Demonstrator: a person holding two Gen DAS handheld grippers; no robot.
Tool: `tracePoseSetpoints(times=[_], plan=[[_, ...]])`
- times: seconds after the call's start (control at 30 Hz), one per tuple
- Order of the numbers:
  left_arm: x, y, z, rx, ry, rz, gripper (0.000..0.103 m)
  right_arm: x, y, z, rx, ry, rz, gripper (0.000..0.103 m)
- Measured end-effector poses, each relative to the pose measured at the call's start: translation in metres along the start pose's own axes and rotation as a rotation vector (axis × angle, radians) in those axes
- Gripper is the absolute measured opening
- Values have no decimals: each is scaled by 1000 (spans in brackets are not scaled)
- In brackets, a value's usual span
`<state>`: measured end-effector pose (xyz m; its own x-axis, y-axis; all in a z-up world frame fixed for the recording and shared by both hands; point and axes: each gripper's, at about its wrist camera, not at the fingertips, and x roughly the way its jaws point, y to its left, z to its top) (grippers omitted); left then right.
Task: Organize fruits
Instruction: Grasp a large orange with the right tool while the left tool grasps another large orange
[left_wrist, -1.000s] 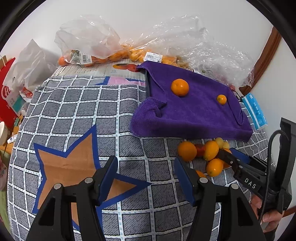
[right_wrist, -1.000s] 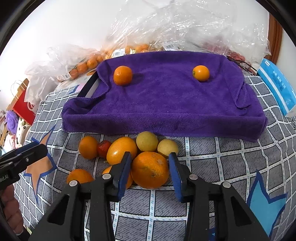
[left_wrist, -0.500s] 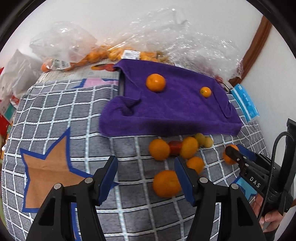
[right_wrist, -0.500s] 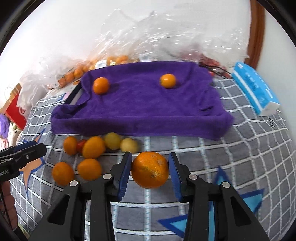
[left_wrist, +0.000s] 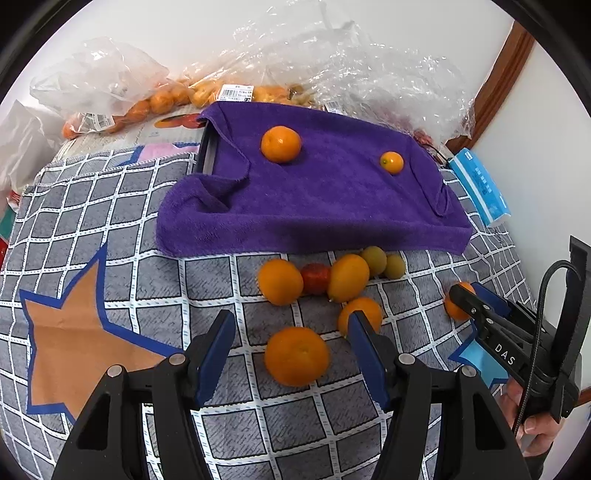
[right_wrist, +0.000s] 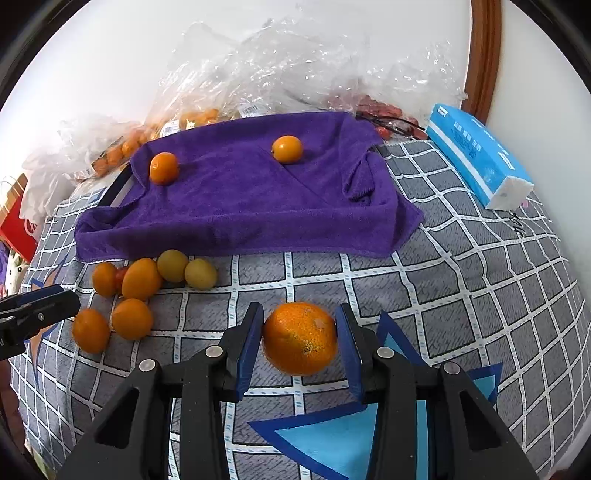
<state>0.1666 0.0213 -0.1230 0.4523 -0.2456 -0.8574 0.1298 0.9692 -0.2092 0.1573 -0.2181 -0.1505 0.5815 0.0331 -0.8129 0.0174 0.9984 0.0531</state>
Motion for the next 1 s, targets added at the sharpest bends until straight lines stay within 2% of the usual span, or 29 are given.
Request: tracePoseSetpoints(times=[0.3, 0.47, 0.53, 0.67, 0.77, 1.0], plan=[[13, -8, -11, 17, 40, 13, 60, 3, -5, -6, -9, -22, 24, 41], [17, -9, -17, 14, 51, 3, 60, 16, -5, -8, -20, 14, 18, 42], [20, -9, -19, 13, 59, 3, 60, 18, -6, -10, -12, 1, 30, 43], [27, -8, -20, 7, 74, 23, 47, 18, -7, -11, -23, -5, 39, 43], [27, -10, -21, 20, 57, 37, 40, 17, -9, -13, -20, -9, 51, 43], [22, -11, -25, 13, 42, 15, 39, 16, -12, -10, 4, 22, 51, 43]])
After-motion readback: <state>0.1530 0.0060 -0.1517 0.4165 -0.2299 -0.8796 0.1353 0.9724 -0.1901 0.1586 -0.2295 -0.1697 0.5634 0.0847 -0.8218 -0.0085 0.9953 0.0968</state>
